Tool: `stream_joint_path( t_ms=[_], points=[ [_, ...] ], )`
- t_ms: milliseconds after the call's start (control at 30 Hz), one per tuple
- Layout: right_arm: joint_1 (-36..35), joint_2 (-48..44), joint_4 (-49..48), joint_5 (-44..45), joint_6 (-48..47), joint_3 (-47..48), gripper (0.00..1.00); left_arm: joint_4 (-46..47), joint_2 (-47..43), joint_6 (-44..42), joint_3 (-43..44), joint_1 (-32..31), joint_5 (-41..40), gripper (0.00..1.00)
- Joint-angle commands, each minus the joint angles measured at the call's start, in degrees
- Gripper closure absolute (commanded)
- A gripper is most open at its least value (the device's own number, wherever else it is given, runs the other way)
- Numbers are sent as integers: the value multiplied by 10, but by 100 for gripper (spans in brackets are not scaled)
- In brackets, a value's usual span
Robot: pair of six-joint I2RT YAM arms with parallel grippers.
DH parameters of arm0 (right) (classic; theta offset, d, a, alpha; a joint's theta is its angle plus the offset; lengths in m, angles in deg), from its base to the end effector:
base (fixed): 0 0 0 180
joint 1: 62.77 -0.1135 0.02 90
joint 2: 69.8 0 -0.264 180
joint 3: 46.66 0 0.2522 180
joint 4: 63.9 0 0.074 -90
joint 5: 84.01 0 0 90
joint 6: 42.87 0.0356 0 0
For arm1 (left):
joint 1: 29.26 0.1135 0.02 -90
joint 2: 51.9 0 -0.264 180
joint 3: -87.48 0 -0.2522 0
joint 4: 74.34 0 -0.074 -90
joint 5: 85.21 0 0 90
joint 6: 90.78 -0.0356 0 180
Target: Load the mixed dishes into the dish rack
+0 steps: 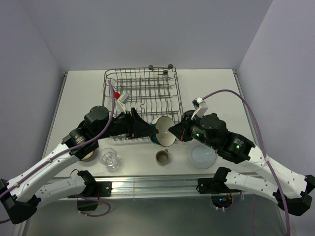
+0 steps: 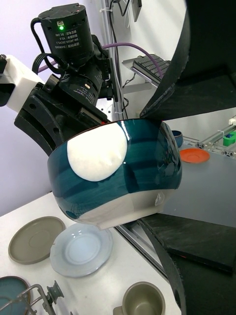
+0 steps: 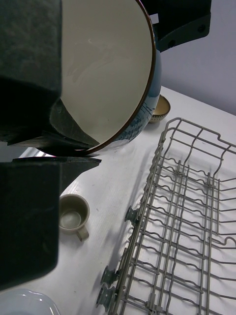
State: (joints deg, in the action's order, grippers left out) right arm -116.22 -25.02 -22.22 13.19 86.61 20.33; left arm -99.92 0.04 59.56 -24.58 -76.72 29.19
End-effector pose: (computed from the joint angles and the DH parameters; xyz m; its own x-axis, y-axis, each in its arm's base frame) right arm 0.1043 0.1332 0.3584 -0.6152 0.2293 -0.7543 -0.4346 0.6995 0.5672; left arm 0.1275 -0.1607 0.3732 -0.8781 -0.2136 -0.4282 0.3706 0.2627 -0.8909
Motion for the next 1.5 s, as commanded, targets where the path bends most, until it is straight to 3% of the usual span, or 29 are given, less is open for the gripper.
stream_joint_path(
  t_ms=[0,67,133,267,300,400,567,667,833,1167,1300,1467],
  points=[
    [5,0,-64,24,-2,8,100,72,-7,27,7,-7,36,100],
    [5,2,-59,32,-3,9,100,73,-9,29,6,-7,35,100],
    [5,5,-59,38,-4,8,87,73,-14,31,3,-7,28,100],
    [5,8,-59,44,-3,9,78,67,-17,30,2,-7,20,100],
    [5,10,-59,44,-3,10,70,66,-18,30,1,-7,18,100],
    [5,11,-60,43,-3,13,60,70,-18,31,-1,-8,18,100],
    [5,11,-59,41,-2,15,55,58,-22,24,3,-7,11,100],
    [5,7,-52,46,1,14,30,37,-23,15,11,-8,-4,100],
    [5,-22,-38,55,6,11,1,-43,-10,-34,58,-7,-70,100],
    [6,-101,67,149,3,73,0,-240,93,-143,226,11,-253,100],
    [5,-133,101,169,-1,80,0,-337,195,-201,320,17,-377,100],
    [5,-152,125,186,-5,69,0,-378,313,-251,421,51,-479,100]
  ],
)
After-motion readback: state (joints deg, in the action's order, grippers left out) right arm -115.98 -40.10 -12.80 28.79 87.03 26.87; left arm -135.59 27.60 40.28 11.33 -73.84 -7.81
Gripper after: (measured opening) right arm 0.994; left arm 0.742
